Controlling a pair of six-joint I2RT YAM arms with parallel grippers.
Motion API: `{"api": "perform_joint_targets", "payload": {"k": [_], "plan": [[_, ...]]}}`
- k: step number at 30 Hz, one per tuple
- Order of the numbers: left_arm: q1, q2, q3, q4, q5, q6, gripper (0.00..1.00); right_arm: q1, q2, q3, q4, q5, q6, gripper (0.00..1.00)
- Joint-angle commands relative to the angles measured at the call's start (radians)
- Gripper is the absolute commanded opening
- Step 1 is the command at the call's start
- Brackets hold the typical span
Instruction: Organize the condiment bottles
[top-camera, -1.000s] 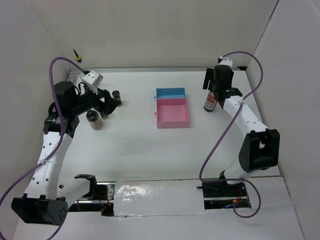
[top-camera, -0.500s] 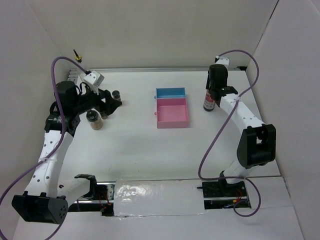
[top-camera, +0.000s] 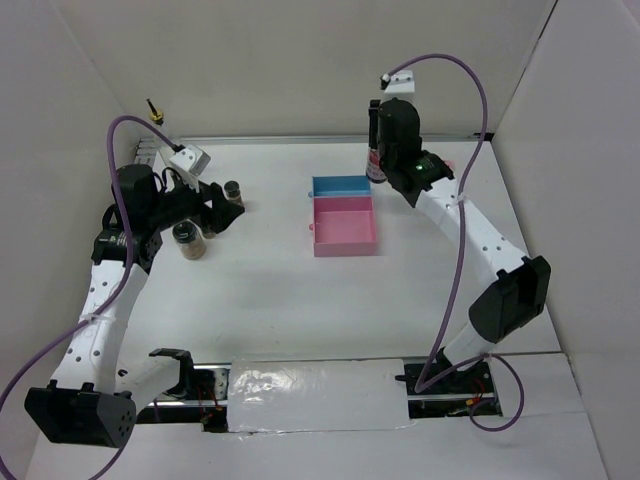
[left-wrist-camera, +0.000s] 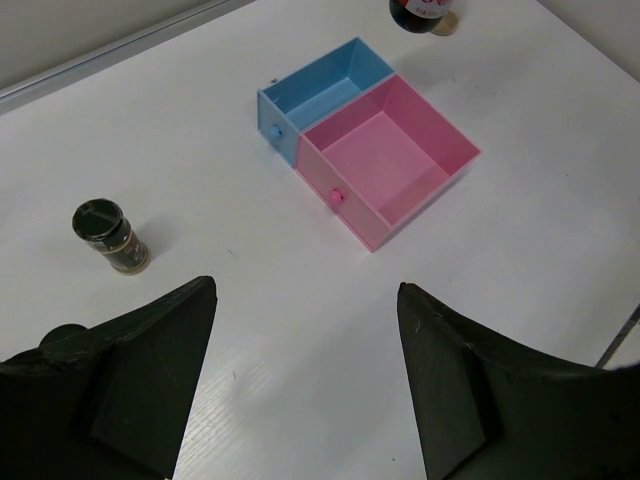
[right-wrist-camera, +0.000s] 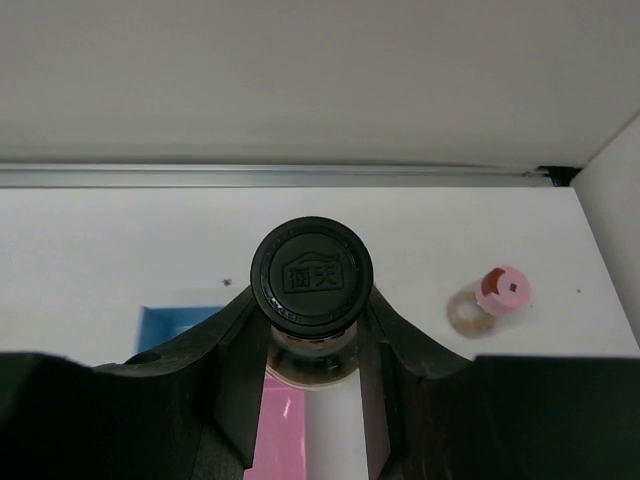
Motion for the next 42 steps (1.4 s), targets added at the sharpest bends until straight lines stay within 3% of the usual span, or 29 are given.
{"api": "perform_joint_targets", "payload": {"k": [1,12,24,42], "plan": [[0.001,0.003,0.005,0.038,0.011,-0.010,0.85,0.037,0.015,0.059,0.115,0.016,-0.008,0.00],[0.001,-0.002,0.013,0.030,0.020,-0.008,0.85,0.065,0.158,0.159,0.170,0.001,0.035,0.00],[0.002,-0.005,0.000,0.044,0.012,-0.008,0.85,0.062,0.203,0.226,0.179,-0.024,0.061,0.00],[0.002,-0.009,-0.009,0.047,0.003,0.027,0.85,-0.018,0.252,0.044,0.288,-0.096,0.108,0.00]]}}
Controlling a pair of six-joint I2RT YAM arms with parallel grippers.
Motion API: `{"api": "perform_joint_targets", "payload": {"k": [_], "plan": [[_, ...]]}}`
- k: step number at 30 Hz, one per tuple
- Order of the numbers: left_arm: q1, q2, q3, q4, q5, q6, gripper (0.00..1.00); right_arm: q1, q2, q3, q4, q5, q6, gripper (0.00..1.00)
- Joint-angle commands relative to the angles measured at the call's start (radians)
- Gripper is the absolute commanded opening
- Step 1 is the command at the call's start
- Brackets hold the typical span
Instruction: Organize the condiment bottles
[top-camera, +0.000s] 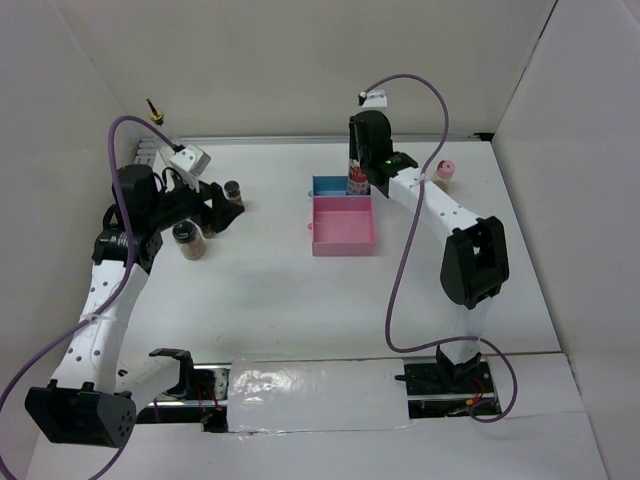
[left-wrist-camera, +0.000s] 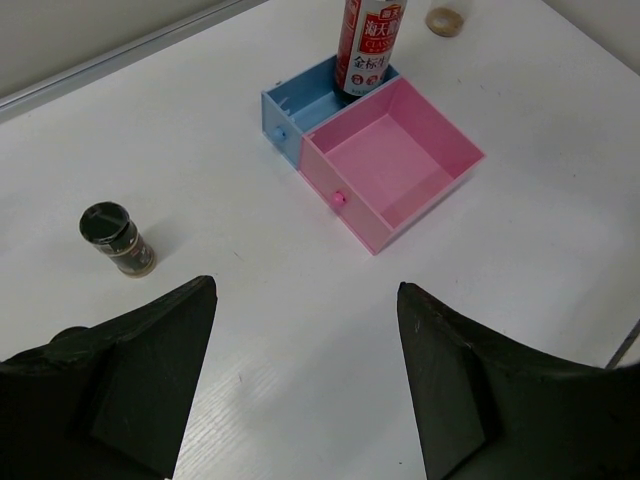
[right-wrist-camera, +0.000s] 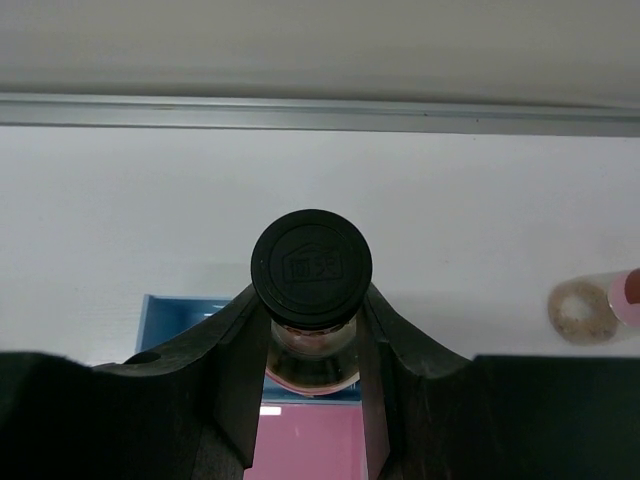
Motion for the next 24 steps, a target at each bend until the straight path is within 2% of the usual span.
{"api": "perform_joint_targets", "payload": {"k": [1,8,11,12,14,17,18,21,24], "plan": [[0.002,-0.009,-0.007,0.030,0.004,0.021,0.85,-0.012,-0.017,0.009,0.179,0.020,0.024,0.00],[0.002,-0.005,-0.012,0.033,-0.024,0.016,0.90,-0.032,0.032,-0.001,0.140,-0.011,0.041,0.00],[0.001,-0.002,-0.012,0.036,-0.050,0.013,0.94,-0.032,0.037,-0.016,0.142,-0.028,0.039,0.06],[0.002,0.003,-0.012,0.036,-0.057,0.007,0.95,-0.032,0.035,-0.022,0.142,-0.035,0.039,0.15],[0.007,0.011,-0.009,0.030,-0.088,0.005,0.97,-0.033,0.025,-0.033,0.137,-0.042,0.037,0.26],[0.011,0.020,-0.004,0.029,-0.129,-0.050,0.99,-0.032,0.005,-0.051,0.137,-0.049,0.034,0.59],[0.015,0.023,-0.004,0.029,-0.137,-0.056,0.99,-0.032,-0.001,-0.057,0.137,-0.054,0.034,0.78],[0.022,0.038,0.011,0.026,-0.162,-0.075,0.99,-0.030,-0.034,-0.076,0.142,-0.065,0.031,0.93],[0.034,0.064,0.036,0.024,-0.162,-0.088,0.99,-0.035,-0.047,-0.084,0.137,-0.065,0.028,0.97]]}}
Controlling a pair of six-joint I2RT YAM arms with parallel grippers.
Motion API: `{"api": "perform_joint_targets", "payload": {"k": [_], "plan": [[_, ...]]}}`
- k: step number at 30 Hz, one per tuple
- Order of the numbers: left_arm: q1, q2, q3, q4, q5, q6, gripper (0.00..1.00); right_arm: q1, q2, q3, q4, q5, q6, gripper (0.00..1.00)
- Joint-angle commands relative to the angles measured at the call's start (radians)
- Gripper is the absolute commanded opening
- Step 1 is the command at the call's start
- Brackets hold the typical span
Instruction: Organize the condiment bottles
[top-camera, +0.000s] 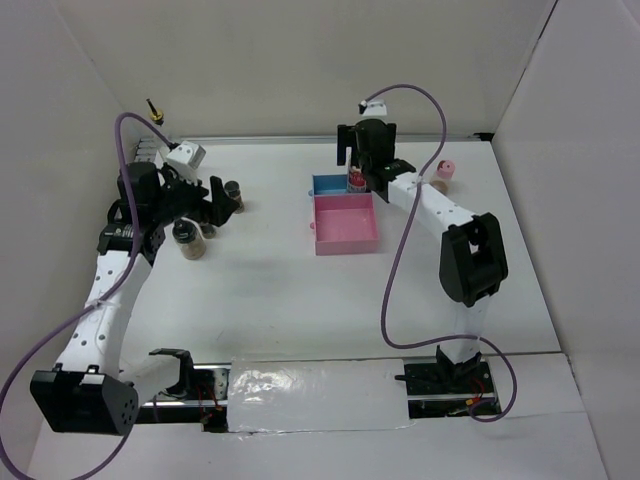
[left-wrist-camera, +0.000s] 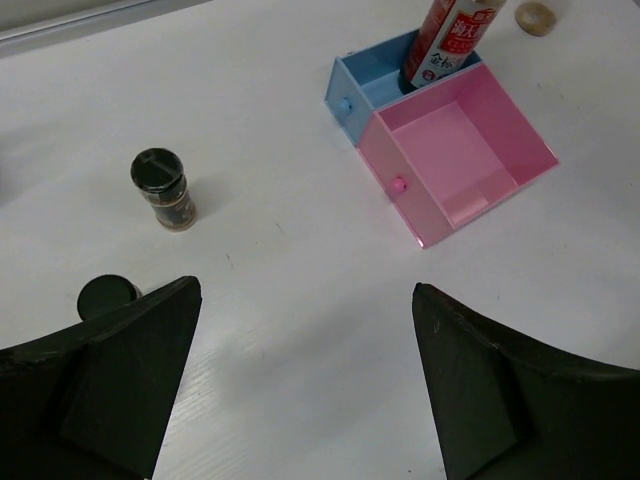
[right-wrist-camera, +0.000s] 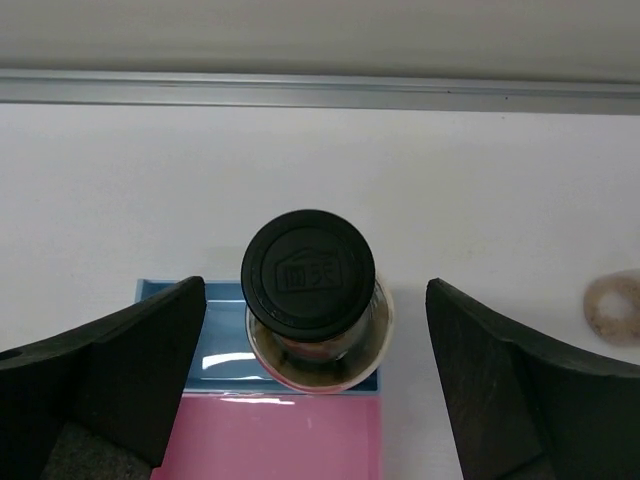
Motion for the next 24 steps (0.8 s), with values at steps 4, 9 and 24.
{"api": "perform_joint_targets", "payload": {"k": [4,9,24], "plan": [[0.044,0.057,0.087,0.020,-0.053,-0.059,0.99,-0.009,-0.083,0.029,0.000,-0.041,-0.005,1.00],[0.094,0.154,0.240,-0.007,-0.130,-0.076,0.99,-0.009,-0.185,0.012,-0.010,-0.075,-0.025,1.00],[0.202,0.724,0.697,0.083,-0.413,0.031,0.99,-0.070,-0.298,0.003,-0.005,-0.121,-0.145,1.00]]}}
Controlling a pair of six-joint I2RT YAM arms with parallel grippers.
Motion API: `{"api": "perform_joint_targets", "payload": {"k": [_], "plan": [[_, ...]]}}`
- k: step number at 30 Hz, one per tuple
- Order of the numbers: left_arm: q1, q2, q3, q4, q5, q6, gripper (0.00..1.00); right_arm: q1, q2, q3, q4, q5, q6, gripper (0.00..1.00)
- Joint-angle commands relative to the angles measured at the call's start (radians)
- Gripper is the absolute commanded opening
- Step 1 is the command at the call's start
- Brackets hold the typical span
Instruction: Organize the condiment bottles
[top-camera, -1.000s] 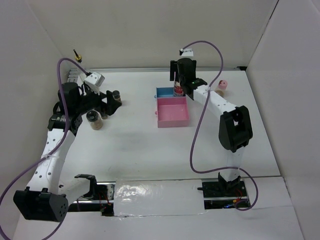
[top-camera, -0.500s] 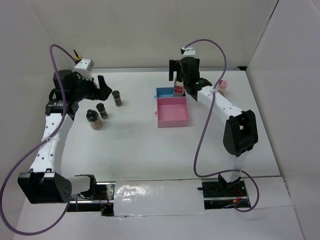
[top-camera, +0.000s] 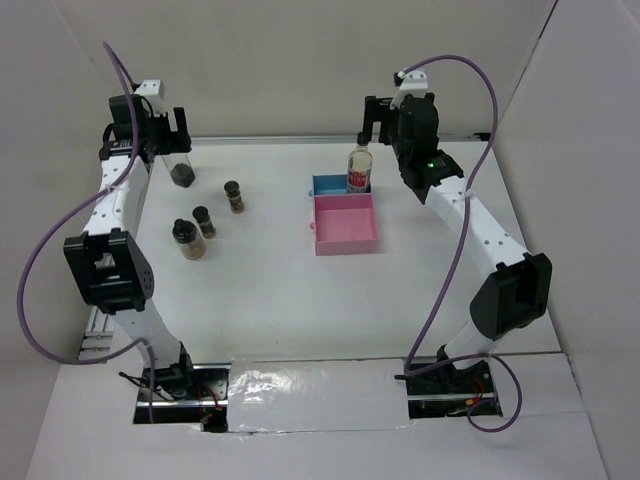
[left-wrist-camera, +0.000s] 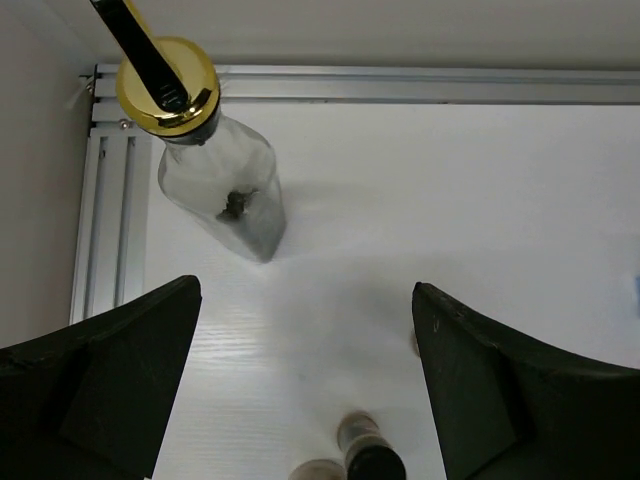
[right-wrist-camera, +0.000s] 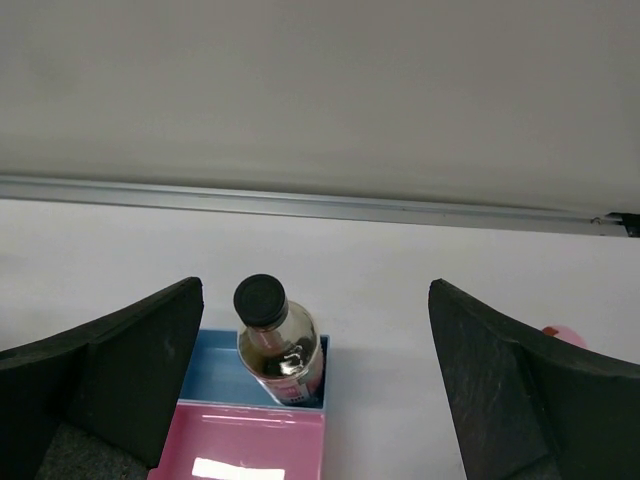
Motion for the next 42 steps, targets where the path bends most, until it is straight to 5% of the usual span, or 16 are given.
{"api": "perform_joint_targets", "payload": {"k": [1,11,29,35,42], "plan": [[0.012,0.055,0.084,0.114,-0.072,0.045,0.99,-0.014,0.000,0.016,0.012,-0.039,-0.053,1.00],[0.052,0.168,0.140,0.235,-0.075,0.166,0.99,-0.023,0.026,0.024,0.008,-0.067,-0.073,1.00],[0.107,0.249,0.179,0.281,0.255,0.226,0.95,0.026,0.061,0.067,-0.038,0.014,-0.084,1.00],[0.119,0.294,0.224,0.272,0.254,0.185,0.84,0.045,0.063,0.096,-0.066,0.048,-0.096,1.00],[0.121,0.300,0.216,0.281,0.270,0.188,0.52,0.052,0.084,0.131,-0.075,0.063,-0.112,1.00]]}}
